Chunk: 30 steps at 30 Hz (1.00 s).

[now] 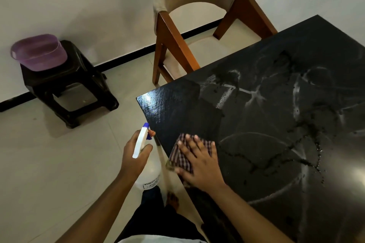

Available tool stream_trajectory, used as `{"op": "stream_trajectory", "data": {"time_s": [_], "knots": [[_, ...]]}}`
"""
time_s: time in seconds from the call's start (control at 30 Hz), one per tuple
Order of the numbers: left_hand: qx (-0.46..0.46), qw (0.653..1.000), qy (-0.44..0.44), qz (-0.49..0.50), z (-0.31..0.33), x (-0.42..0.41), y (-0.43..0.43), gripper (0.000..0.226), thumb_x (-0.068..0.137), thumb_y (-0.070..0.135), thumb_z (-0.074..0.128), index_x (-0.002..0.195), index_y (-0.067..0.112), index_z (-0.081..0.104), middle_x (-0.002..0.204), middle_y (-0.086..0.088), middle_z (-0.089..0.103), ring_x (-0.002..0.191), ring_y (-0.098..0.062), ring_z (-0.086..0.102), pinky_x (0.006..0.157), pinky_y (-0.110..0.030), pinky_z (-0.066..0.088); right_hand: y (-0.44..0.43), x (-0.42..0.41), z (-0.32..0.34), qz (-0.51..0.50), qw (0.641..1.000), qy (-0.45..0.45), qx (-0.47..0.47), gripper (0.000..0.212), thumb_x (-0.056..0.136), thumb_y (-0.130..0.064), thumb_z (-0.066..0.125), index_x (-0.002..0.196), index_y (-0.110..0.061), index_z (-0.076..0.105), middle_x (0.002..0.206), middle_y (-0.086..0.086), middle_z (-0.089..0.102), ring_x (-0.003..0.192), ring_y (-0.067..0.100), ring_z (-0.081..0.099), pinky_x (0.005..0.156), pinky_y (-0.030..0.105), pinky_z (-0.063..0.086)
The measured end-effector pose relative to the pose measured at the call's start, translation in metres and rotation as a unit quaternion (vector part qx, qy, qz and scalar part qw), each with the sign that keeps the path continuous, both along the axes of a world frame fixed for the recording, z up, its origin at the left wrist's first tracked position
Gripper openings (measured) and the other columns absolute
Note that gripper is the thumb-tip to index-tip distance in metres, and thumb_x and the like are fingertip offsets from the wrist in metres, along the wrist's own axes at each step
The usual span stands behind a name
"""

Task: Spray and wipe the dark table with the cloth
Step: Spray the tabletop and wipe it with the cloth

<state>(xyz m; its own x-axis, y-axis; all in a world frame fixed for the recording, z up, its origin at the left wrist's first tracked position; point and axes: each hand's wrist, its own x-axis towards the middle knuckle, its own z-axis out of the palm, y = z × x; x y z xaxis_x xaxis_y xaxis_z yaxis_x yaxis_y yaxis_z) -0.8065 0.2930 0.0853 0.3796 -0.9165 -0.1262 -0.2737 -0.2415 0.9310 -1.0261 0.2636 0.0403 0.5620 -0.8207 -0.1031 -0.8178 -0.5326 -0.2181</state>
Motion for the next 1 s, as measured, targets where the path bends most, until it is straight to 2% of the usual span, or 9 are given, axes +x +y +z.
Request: {"op": "stream_trajectory", "data": {"time_s": [0.07, 0.13, 0.23, 0.33, 0.5, 0.6, 0.67, 0.8, 1.0], "knots": [[0.000, 1.000, -0.003, 0.000, 0.002, -0.002, -0.001, 0.035, 0.070, 0.015, 0.056, 0.105, 0.012, 0.063, 0.101, 0.001, 0.066, 0.093, -0.006, 0.060, 0.069, -0.006, 0.045, -0.045, 0.005, 0.001, -0.063, 0.998, 0.009, 0.004, 0.075, 0.088, -0.075, 0.020, 0.152, -0.037, 0.012, 0.160, -0.004, 0.008, 0.147, 0.020, 0.007, 0.113, 0.059, -0.003], [-0.002, 1.000, -0.007, 0.004, 0.004, -0.004, -0.001, 0.036, 0.071, 0.017, 0.056, 0.106, 0.012, 0.062, 0.101, 0.003, 0.065, 0.094, -0.006, 0.060, 0.072, -0.012, 0.044, -0.088, 0.011, 0.006, -0.120, 0.992, 0.027, 0.026, 0.074, 0.088, -0.073, 0.020, 0.152, -0.038, 0.003, 0.161, -0.004, 0.000, 0.148, 0.020, -0.002, 0.111, 0.057, -0.006], [-0.005, 1.000, -0.011, 0.010, 0.004, -0.005, 0.002, 0.035, 0.072, 0.017, 0.056, 0.106, 0.014, 0.062, 0.101, 0.005, 0.066, 0.096, -0.008, 0.061, 0.076, -0.018, 0.045, -0.108, 0.019, 0.012, -0.157, 0.987, 0.034, 0.027, 0.072, 0.090, -0.069, 0.021, 0.152, -0.036, 0.006, 0.161, -0.001, 0.006, 0.148, 0.022, 0.002, 0.113, 0.058, -0.002], [-0.001, 1.000, -0.010, 0.014, 0.004, -0.004, 0.008, 0.037, 0.072, 0.019, 0.057, 0.108, 0.014, 0.062, 0.103, 0.001, 0.066, 0.097, -0.015, 0.061, 0.075, -0.018, 0.046, -0.063, 0.012, 0.008, -0.124, 0.992, 0.016, 0.006, 0.071, 0.088, -0.066, 0.015, 0.152, -0.035, 0.010, 0.161, -0.002, 0.012, 0.147, 0.021, 0.009, 0.113, 0.057, 0.003], [-0.009, 1.000, -0.004, 0.023, 0.009, -0.007, 0.020, 0.036, 0.070, 0.016, 0.055, 0.105, 0.013, 0.062, 0.103, -0.002, 0.066, 0.096, -0.015, 0.062, 0.080, -0.024, 0.050, 0.049, -0.013, -0.003, -0.005, 1.000, -0.025, -0.014, 0.063, 0.093, -0.062, 0.030, 0.150, -0.036, 0.022, 0.156, -0.004, 0.027, 0.145, 0.020, 0.020, 0.112, 0.054, 0.007], [-0.012, 1.000, -0.002, 0.016, 0.012, -0.009, 0.029, 0.036, 0.070, 0.013, 0.054, 0.105, 0.012, 0.063, 0.102, -0.003, 0.066, 0.097, -0.018, 0.062, 0.084, -0.038, 0.055, 0.030, -0.013, -0.005, 0.020, 1.000, -0.019, -0.015, 0.062, 0.092, -0.061, 0.033, 0.149, -0.036, 0.025, 0.155, -0.005, 0.029, 0.144, 0.021, 0.025, 0.112, 0.056, 0.009], [-0.014, 1.000, 0.000, 0.008, 0.013, -0.009, 0.035, 0.035, 0.070, 0.013, 0.053, 0.104, 0.013, 0.063, 0.102, -0.001, 0.066, 0.097, -0.018, 0.062, 0.082, -0.041, 0.055, -0.002, -0.002, -0.001, -0.038, 0.999, -0.019, -0.012, 0.061, 0.092, -0.060, 0.032, 0.148, -0.036, 0.025, 0.156, -0.005, 0.028, 0.144, 0.020, 0.023, 0.112, 0.060, 0.011], [-0.013, 1.000, -0.012, -0.001, 0.014, -0.017, 0.049, 0.034, 0.070, 0.017, 0.056, 0.104, 0.015, 0.063, 0.102, 0.000, 0.067, 0.095, -0.017, 0.062, 0.077, -0.029, 0.051, -0.064, 0.025, 0.008, -0.145, 0.989, 0.004, 0.016, 0.063, 0.096, -0.057, 0.030, 0.152, -0.035, 0.010, 0.161, -0.006, 0.006, 0.148, 0.020, 0.002, 0.113, 0.058, -0.003], [-0.024, 1.000, 0.001, -0.003, 0.019, -0.027, 0.088, 0.036, 0.070, 0.017, 0.056, 0.105, 0.013, 0.063, 0.103, -0.001, 0.067, 0.096, -0.015, 0.062, 0.076, -0.019, 0.048, 0.003, 0.021, 0.011, -0.088, 0.995, -0.042, -0.017, 0.057, 0.098, -0.045, 0.038, 0.151, -0.032, 0.021, 0.159, -0.005, 0.018, 0.147, 0.018, 0.008, 0.115, 0.056, -0.002]]}}
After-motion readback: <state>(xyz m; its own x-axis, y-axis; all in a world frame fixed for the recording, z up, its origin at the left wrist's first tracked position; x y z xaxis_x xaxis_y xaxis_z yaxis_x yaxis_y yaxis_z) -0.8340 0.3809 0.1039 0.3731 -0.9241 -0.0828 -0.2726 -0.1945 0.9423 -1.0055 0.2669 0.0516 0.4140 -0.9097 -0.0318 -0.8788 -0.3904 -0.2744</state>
